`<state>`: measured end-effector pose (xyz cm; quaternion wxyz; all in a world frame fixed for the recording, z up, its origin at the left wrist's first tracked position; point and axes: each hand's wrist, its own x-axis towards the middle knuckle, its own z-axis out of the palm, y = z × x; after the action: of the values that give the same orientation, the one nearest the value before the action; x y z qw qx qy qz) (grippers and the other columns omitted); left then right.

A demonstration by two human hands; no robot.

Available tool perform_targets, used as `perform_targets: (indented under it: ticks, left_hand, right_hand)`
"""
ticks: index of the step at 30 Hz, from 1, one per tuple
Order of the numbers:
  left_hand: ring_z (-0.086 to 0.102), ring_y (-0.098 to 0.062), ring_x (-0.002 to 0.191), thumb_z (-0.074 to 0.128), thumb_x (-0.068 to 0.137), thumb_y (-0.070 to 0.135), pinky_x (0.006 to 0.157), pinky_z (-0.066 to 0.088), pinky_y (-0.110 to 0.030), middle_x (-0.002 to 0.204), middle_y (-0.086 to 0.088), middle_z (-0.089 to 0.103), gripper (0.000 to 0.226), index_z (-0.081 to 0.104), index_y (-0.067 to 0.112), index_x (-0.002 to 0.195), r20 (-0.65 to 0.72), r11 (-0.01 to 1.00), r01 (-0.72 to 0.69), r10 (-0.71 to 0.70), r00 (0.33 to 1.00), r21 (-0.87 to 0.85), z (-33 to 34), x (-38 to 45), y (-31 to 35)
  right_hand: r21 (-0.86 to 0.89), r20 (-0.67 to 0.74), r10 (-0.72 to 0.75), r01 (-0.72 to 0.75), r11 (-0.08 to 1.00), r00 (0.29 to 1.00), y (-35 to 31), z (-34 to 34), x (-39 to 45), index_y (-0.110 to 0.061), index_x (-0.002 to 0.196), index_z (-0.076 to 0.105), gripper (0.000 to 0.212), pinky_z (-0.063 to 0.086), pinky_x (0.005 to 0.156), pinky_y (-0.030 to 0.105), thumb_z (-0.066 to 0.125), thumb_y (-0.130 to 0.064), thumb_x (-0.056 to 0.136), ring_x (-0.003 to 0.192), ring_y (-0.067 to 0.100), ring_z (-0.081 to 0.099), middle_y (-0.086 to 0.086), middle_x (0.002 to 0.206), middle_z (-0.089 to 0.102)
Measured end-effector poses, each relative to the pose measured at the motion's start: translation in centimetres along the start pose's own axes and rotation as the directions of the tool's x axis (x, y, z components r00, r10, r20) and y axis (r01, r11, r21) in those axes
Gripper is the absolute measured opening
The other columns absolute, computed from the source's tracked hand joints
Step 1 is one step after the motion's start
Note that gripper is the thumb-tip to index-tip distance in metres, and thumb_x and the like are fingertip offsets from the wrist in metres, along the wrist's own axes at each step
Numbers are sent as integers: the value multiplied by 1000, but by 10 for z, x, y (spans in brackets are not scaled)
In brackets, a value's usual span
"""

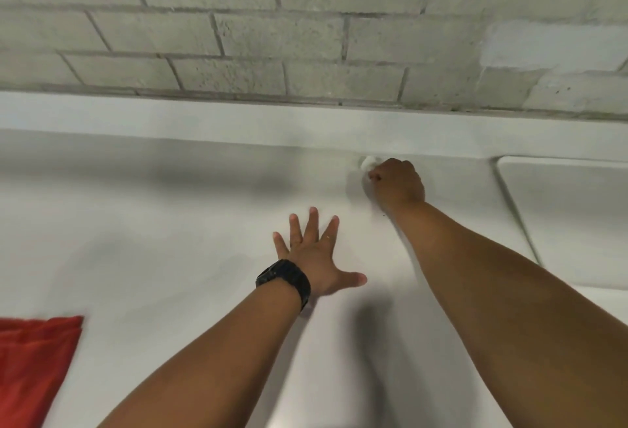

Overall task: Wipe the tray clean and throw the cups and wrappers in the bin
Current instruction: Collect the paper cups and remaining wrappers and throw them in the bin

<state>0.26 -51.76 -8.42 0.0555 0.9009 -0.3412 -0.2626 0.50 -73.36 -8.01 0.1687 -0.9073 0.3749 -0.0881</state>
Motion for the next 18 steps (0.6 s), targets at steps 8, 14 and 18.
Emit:
perform_targets:
  ticks: [8, 14, 18]
  left_hand:
    - [-34, -31, 139, 52, 62, 83, 111, -16, -60, 154, 5, -33, 117, -14, 39, 148, 6, 1000, 4, -4, 1000, 23, -10, -2, 2]
    - [-7, -36, 146, 48, 69, 80, 116, 2, -55, 161, -2, -3, 105, 4, 30, 151, -131, 999, -10, 15, 991, 38, -16, -22, 8]
    - [-6, -31, 147, 52, 74, 73, 117, 0, -52, 161, -1, 2, 98, 9, 30, 151, -177, 993, -118, 121, 977, 27, -4, -50, 43]
  right_hand:
    - [227, 106, 113, -134, 964, 988, 8, -21, -40, -14, 76, 68, 18, 37, 51, 21, 54, -21, 86, 55, 12, 55, 1, 71, 63]
    - [415, -26, 115, -94, 905, 993, 30, -38, -110, -15, 95, 75, 17, 39, 55, 7, 61, -15, 87, 81, 11, 59, -3, 98, 68]
    - [497, -111, 158, -83, 864, 981, 47, -63, -171, -11, 94, 75, 19, 34, 54, -4, 60, -5, 86, 70, -2, 54, -1, 96, 65]
